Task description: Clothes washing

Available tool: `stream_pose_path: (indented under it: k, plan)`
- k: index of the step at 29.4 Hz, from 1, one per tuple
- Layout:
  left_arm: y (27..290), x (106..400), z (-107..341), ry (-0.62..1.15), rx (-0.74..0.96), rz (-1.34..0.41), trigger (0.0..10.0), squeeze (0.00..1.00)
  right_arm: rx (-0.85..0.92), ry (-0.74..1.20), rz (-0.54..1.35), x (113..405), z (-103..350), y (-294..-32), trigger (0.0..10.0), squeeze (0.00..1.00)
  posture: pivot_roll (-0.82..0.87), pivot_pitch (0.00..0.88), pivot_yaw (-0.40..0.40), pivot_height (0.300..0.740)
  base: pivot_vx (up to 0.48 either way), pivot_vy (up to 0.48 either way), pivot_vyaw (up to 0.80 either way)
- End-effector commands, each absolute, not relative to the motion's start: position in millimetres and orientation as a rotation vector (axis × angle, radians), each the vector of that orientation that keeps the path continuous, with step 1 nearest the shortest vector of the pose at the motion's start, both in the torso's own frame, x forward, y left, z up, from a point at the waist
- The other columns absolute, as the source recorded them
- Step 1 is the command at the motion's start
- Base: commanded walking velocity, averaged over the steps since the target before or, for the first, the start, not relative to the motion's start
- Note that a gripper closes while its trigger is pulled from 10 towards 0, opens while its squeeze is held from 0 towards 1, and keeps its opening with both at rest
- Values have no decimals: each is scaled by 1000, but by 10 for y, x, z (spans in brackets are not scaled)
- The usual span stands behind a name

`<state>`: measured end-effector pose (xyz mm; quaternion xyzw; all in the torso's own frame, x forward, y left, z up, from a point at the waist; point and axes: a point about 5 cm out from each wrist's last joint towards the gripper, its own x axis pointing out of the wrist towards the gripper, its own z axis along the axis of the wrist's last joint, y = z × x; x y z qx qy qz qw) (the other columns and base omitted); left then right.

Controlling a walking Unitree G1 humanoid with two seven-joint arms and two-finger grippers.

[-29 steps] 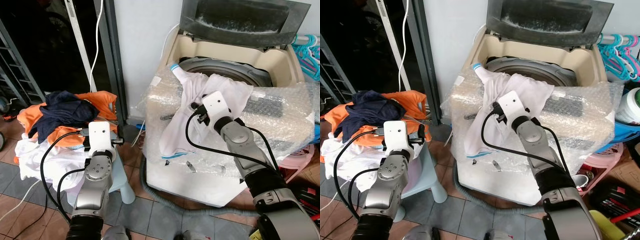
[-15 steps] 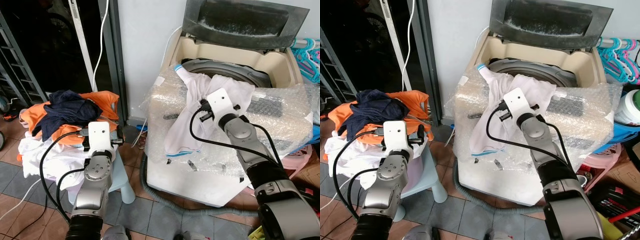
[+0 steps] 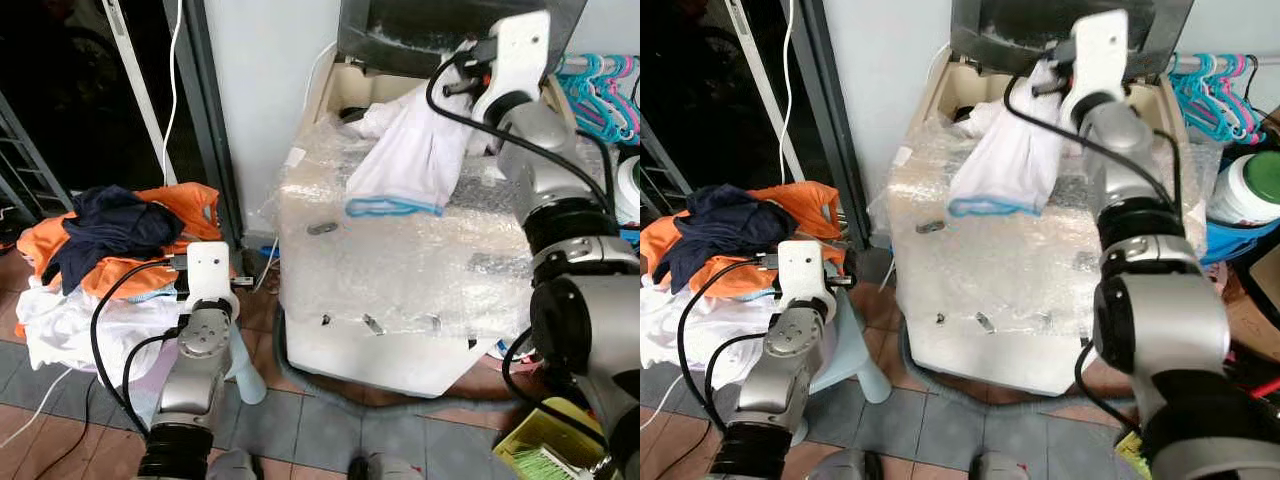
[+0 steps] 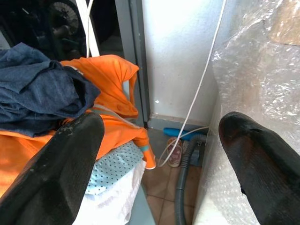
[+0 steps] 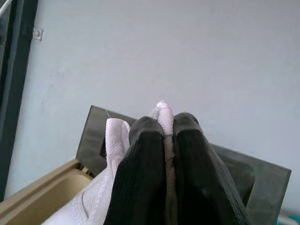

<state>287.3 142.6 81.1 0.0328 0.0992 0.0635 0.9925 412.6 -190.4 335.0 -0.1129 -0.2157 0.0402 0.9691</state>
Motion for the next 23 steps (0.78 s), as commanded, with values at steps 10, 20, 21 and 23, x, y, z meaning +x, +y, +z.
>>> stream_pose_path:
  k: [10,20,21,23]
  plan:
    - [1410,2898,818,192,62,134,10000,0,-300,-323,277,4087,2703,-1753,10000,1000,-82,0,-18,740,0,0,0]
    - [1351,2922,847,151,59,125,10000,0,-247,-380,413,3850,2477,-1641,10000,0,-112,0,0,740,0,0,0]
    - [1346,2915,854,141,64,120,10000,0,-256,-357,454,3767,2325,-1599,10000,0,-115,0,6,740,0,0,0]
    - [1346,2910,857,136,65,120,10000,0,-269,-345,472,3721,2243,-1576,10000,0,-116,0,13,740,0,0,0]
